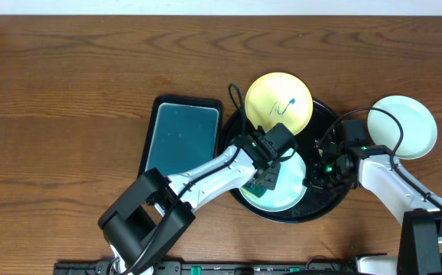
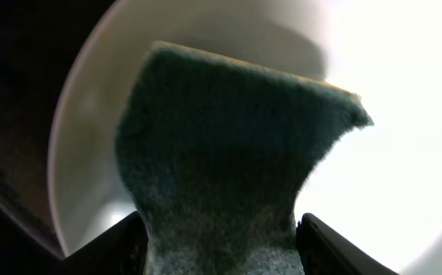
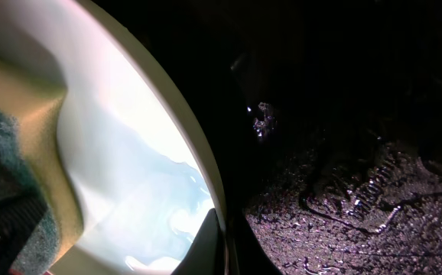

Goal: Clean dirty plates on tray and stack at the side
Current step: 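Keep scrubbing the plate's blue stain with the sponge, right gripper holding rim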

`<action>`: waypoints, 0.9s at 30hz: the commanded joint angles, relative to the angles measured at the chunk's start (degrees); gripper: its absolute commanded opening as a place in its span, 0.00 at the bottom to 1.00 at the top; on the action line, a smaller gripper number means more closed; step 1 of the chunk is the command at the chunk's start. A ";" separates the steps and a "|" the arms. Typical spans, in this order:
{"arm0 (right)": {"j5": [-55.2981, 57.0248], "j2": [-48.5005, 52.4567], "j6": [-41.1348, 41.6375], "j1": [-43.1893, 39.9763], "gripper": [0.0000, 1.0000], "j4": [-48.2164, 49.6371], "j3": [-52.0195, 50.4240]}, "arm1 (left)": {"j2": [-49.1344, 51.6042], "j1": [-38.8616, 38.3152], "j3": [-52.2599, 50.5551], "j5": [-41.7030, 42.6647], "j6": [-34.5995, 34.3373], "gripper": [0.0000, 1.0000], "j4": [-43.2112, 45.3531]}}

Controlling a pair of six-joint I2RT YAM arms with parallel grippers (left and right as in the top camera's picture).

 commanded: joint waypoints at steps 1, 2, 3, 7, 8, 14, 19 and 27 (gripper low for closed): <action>1.51 0.28 -0.07 0.02 0.01 -0.68 -0.37 | 0.76 -0.83 -0.61 -0.33 0.31 0.64 -0.09; 1.51 0.28 -0.04 0.02 0.01 -0.70 -0.37 | 0.79 -0.85 -0.61 -0.48 0.28 0.64 -0.09; 1.51 0.28 -0.04 0.02 0.01 -0.74 -0.37 | 0.98 -0.85 -0.61 -0.74 0.31 0.64 -0.09; 1.51 0.28 -0.07 0.02 0.01 -1.09 -0.37 | 2.16 -0.85 -0.61 -0.74 0.31 0.63 -0.11; 1.51 0.28 -0.07 0.02 0.01 -1.14 -0.37 | 2.58 -0.85 -0.61 -0.72 0.28 0.63 -0.11; 1.51 0.28 -0.07 0.02 0.01 -1.16 -0.37 | 3.54 -0.85 -0.61 -0.72 0.31 0.51 -0.11; 1.51 0.28 -0.07 0.02 0.01 -1.14 -0.37 | 3.39 -0.83 -0.61 -0.72 0.31 0.32 -0.15; 1.55 0.28 -0.09 0.02 0.01 -1.09 -0.37 | 0.92 -0.72 -0.59 -0.76 0.33 0.31 -0.11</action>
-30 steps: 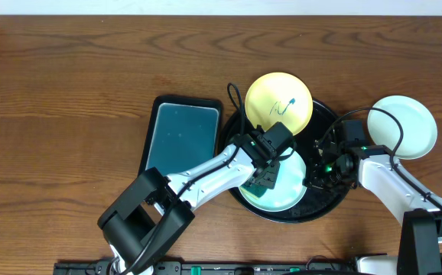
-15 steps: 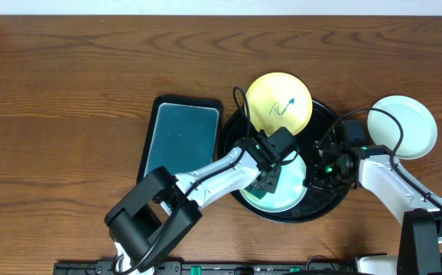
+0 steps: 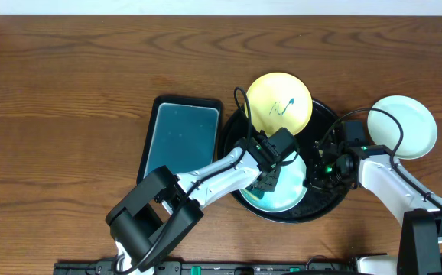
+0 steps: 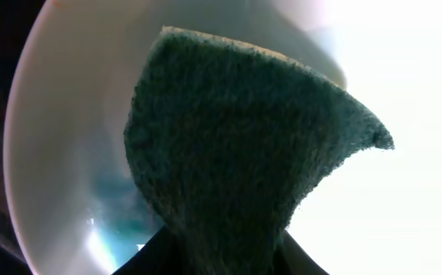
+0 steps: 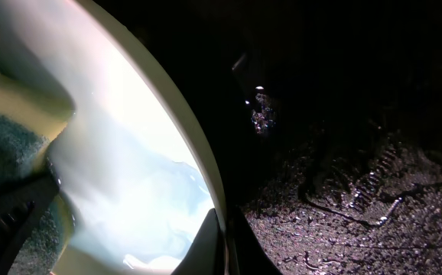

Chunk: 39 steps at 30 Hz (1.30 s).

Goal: Clean dirty plates on tray and stack at the side
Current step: 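Keep scrubbing the plate's blue stain with the sponge, right gripper holding rim, then wipe the sponge across the plate toward its edges with the left gripper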

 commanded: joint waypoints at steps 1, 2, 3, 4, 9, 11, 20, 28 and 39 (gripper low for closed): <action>1.53 0.28 -0.07 0.02 0.01 -0.46 -0.37 | -1.33 0.04 -0.59 -0.57 0.31 0.32 -0.20; 1.53 0.28 -0.07 0.02 0.01 -0.44 -0.37 | -1.36 0.04 -0.59 -0.57 0.31 0.33 -0.20; 1.53 0.28 -0.07 0.02 0.01 -0.44 -0.37 | -1.36 0.04 -0.59 -0.55 0.28 0.33 -0.22; 1.53 0.28 -0.07 0.02 0.01 -0.44 -0.37 | -1.36 0.04 -0.59 -0.55 0.31 0.33 -0.24; 1.51 0.28 -0.07 0.02 0.01 -0.48 -0.37 | -1.57 0.04 -0.50 -0.52 0.28 0.33 -0.22; 1.51 0.28 -0.09 0.02 0.01 -0.48 -0.37 | -1.81 0.04 -0.48 -0.52 0.28 0.33 -0.22; 1.51 0.28 -0.09 0.02 0.01 -0.50 -0.37 | -2.54 0.09 1.14 -0.52 0.68 0.39 -0.44; 1.53 0.28 -0.07 0.02 0.01 -0.46 -0.37 | -4.59 1.20 1.18 -0.52 1.84 0.39 -0.61; 1.53 0.28 -0.07 0.02 0.01 -0.50 -0.37 | -4.63 1.22 1.18 -0.50 1.79 0.46 -1.46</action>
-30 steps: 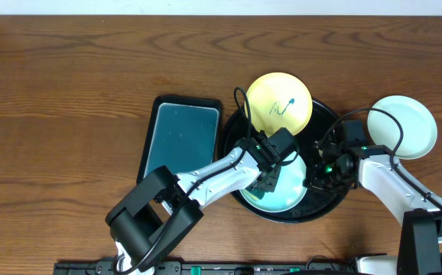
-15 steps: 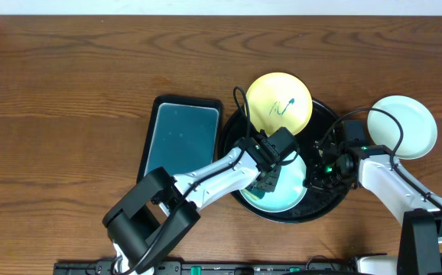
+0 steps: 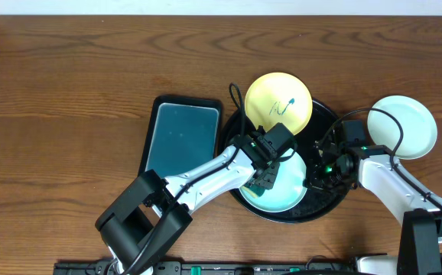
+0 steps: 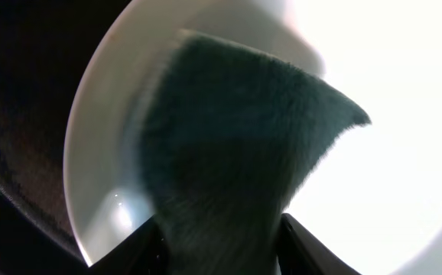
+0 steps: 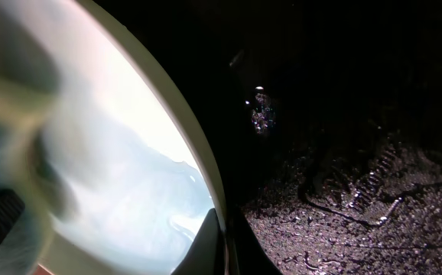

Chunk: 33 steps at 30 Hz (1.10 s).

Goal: Clean dirty plates on tray and stack at the side
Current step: 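Wipe the sponge across the plate toward its edges with the left gripper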

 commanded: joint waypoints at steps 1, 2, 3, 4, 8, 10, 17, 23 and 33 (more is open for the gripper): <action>1.53 0.28 -0.07 0.02 0.01 -0.50 -0.37 | -1.60 0.15 1.18 -0.48 0.35 0.46 -0.57; 1.53 0.28 -0.07 0.02 0.01 -0.50 -0.37 | -1.60 0.15 1.18 -0.46 0.33 0.46 -0.59; 1.53 0.28 -0.07 0.02 0.01 -0.50 -0.37 | -1.60 0.15 1.18 -0.46 0.33 0.46 -0.57; 1.53 0.28 -0.07 0.02 0.01 -0.50 -0.37 | -1.60 0.15 1.18 -0.48 0.33 0.46 -0.57; 1.51 0.28 -0.07 0.02 0.01 -0.50 -0.37 | -1.60 0.15 1.18 -0.48 0.33 0.46 -0.55; 1.51 0.28 -0.07 0.02 0.01 -0.50 -0.37 | -1.60 0.15 1.18 -0.48 0.33 0.46 -0.52; 1.51 0.28 -0.07 0.02 0.01 -0.50 -0.37 | -0.31 -0.42 0.22 -0.46 0.09 0.46 -0.57; 1.51 0.28 -0.07 0.02 0.01 -0.50 -0.37 | 0.11 -0.76 0.09 -0.50 0.11 0.29 0.07; 1.53 0.28 -0.07 0.02 0.01 -0.48 -0.37 | 0.11 -0.76 0.09 -0.50 0.11 0.20 0.31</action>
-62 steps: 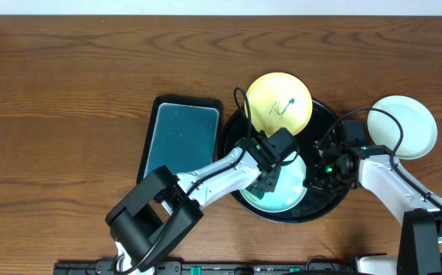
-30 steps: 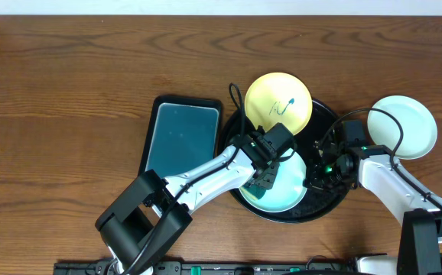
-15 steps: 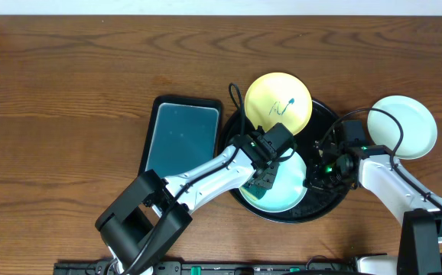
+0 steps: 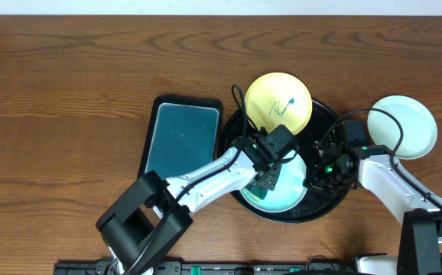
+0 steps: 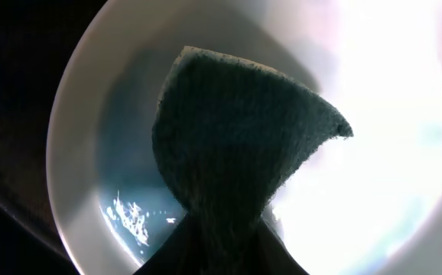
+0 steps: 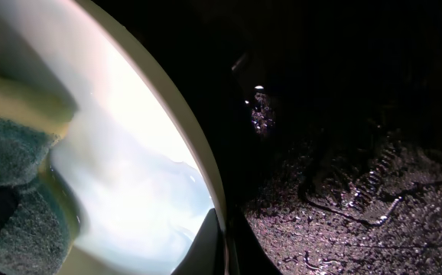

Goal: Clean dirty plates on tray and stack at the side
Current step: 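Wipe the sponge across the plate toward its edges with the left gripper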

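Observation:
A pale blue plate [image 4: 288,192] lies in the round black tray [image 4: 329,200]. My left gripper [image 4: 267,180] is shut on a dark green sponge [image 5: 236,137], which presses on that plate [image 5: 83,153]. Wet streaks show on the plate beside the sponge. My right gripper [image 6: 222,238] is shut on the plate's right rim [image 6: 183,130], one finger inside and one outside. A yellow plate [image 4: 280,103] with a dark scribble leans on the tray's far edge. A pale plate [image 4: 403,126] sits on the table to the right.
A rectangular black tray with a teal floor [image 4: 181,137] lies just left of the round tray. The round tray's floor [image 6: 351,183] is wet and gritty. Cables loop over the yellow plate and beside the right arm.
The sponge in my left gripper has shifted a little on the blue plate, and more of the plate's left rim now shows. The right gripper's hold on the rim is unchanged.
At every moment my left gripper held the sponge on the blue plate while my right gripper pinched its right rim. The sponge sat at slightly different spots each time: nearer the left rim, further in, back again, and now near the middle. The plates kept their places.

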`<action>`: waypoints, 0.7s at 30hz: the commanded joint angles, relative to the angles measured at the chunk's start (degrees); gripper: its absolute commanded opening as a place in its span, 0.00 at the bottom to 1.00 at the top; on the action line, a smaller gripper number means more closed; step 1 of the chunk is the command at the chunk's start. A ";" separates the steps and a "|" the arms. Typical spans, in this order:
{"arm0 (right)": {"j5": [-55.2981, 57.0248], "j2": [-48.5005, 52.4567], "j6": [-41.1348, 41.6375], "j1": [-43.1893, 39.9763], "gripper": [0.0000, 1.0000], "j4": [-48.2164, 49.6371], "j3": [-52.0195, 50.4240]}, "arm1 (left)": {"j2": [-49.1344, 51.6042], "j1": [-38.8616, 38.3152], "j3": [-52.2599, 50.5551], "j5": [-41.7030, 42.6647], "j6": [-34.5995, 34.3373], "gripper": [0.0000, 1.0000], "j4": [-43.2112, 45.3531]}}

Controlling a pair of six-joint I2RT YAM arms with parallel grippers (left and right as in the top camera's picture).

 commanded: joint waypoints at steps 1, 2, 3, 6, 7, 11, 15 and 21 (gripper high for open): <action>1.51 0.28 -0.07 0.02 0.01 -0.46 -0.37 | 0.11 0.00 0.09 -0.70 0.13 0.21 -0.17; 1.51 0.28 -0.07 0.02 0.01 -0.46 -0.37 | 0.11 0.00 0.09 -0.70 0.13 0.22 -0.17; 1.51 0.28 -0.07 0.02 0.01 -0.48 -0.37 | 0.11 0.00 0.09 -0.70 0.13 0.22 -0.17; 1.51 0.28 -0.07 0.02 0.01 -0.48 -0.37 | 0.11 0.00 0.09 -0.70 0.11 0.22 -0.17; 1.51 0.28 -0.07 0.02 0.01 -0.48 -0.37 | 0.11 0.00 0.09 -0.70 0.13 0.22 -0.17; 1.51 0.28 -0.07 0.02 0.01 -0.48 -0.37 | 0.11 0.00 0.09 -0.70 0.13 0.22 -0.15; 1.49 0.28 -0.07 0.02 0.01 -0.50 -0.37 | -0.09 0.02 0.17 -0.74 0.20 0.23 -0.13; 1.51 0.28 -0.07 0.02 0.01 -0.48 -0.37 | -1.55 0.02 0.33 -1.97 0.35 0.33 -0.15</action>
